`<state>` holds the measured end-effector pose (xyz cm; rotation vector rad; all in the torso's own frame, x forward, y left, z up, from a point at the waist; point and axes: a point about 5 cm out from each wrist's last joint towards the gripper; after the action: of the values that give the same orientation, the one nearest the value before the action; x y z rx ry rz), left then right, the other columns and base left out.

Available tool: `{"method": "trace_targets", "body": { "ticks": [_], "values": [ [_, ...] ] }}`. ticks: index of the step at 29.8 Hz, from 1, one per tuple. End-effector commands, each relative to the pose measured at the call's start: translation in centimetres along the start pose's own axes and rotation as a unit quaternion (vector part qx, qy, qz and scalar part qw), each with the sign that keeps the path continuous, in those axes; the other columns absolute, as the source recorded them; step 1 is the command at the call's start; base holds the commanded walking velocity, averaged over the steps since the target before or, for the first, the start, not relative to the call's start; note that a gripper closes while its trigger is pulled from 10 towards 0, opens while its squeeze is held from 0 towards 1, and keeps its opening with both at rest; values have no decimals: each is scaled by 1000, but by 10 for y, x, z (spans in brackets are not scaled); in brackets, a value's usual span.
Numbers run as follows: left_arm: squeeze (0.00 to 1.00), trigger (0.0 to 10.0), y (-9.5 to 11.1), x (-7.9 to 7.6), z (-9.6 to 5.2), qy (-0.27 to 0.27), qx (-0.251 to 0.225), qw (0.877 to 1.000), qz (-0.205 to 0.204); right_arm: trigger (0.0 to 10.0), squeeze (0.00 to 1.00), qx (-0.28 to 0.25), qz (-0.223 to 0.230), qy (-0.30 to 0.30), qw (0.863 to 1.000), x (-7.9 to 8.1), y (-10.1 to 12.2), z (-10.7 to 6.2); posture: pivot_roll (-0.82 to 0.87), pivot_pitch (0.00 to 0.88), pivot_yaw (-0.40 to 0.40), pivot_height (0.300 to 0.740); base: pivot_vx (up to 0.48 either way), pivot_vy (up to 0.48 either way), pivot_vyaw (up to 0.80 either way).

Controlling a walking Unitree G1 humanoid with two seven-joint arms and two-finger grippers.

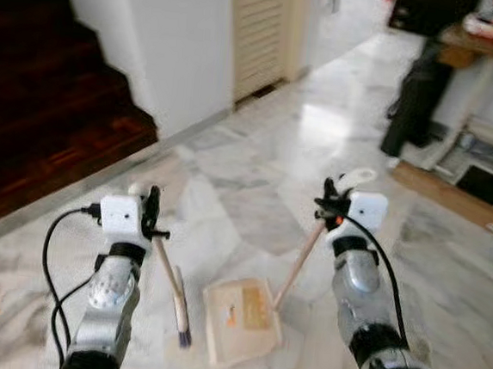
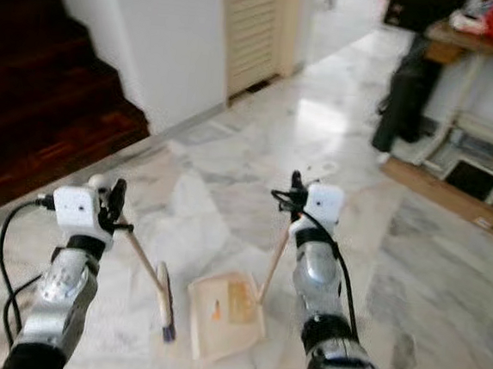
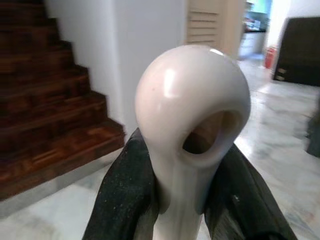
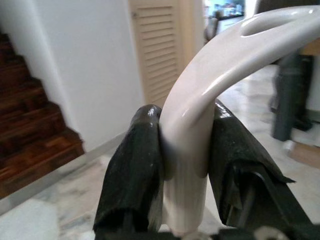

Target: Sweep floor

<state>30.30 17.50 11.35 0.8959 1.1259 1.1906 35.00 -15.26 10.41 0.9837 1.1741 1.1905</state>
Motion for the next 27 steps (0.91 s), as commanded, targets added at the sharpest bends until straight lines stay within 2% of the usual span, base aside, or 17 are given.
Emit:
{"method": "trace_targets", "body": {
  "ticks": [1, 11, 27],
  "values": [
    [0, 10000, 7, 2, 2, -1, -21, 1000, 8, 10000, 0, -25, 7, 18, 999, 9, 12, 7, -57, 0, 27, 740, 0, 0, 0],
    [0, 10000, 3, 0, 3, -2, -14, 1000, -7, 10000, 0, -21, 15, 18, 1000, 8, 10, 5, -65, 0, 30, 740, 0, 0, 0],
    [0, 10000, 2, 1, 2, 2, -9, 1000, -3, 10000, 0, -16, 13, 26, 999, 10, 9, 6, -61, 0, 30, 740, 0, 282, 0]
  ]
}}
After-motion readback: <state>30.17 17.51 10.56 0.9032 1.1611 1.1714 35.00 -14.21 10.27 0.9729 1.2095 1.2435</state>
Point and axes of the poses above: a point about 5 cm out from each wrist's last joint towards the gripper, its own z axis pointing out of the wrist towards the gripper, its own y axis along the axis of the wrist's last joint, x = y × z, and after that the axes turned 10 degrees about -z, right-handed
